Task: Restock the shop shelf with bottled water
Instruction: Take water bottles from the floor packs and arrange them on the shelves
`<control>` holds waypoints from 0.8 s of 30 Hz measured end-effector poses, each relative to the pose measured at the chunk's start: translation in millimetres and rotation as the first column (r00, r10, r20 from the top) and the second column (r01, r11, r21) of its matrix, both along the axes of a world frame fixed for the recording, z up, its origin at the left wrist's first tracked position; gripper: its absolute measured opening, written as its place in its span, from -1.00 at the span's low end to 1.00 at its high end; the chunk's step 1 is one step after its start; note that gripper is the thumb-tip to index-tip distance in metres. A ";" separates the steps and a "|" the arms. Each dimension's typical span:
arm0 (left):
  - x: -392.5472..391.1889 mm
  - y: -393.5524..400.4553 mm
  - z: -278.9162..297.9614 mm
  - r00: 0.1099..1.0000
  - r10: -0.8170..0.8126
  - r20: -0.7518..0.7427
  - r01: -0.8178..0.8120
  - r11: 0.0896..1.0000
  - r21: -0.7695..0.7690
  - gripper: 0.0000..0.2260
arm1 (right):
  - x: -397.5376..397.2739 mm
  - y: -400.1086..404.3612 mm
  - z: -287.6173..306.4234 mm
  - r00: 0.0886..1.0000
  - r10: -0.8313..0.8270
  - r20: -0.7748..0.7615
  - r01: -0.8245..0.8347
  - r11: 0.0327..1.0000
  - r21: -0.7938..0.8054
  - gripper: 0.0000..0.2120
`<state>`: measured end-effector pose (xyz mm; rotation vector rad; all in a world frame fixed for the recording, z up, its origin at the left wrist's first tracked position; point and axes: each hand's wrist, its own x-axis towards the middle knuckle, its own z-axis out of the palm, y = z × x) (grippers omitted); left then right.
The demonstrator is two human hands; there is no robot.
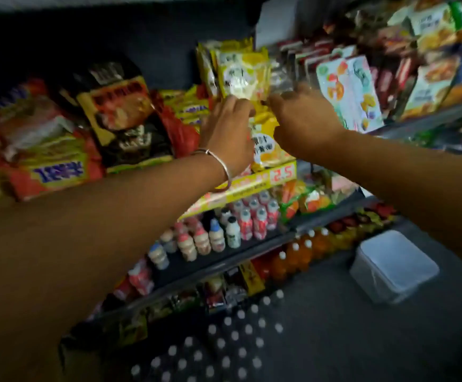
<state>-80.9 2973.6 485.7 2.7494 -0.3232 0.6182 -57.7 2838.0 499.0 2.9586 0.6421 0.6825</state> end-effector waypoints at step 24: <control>0.3 -21.0 -708.1 0.737 -0.185 -0.650 0.320 0.943 0.094 -0.58 | -40.0 -56.2 -782.0 0.296 -0.296 -0.908 0.491 0.862 -0.121 -0.12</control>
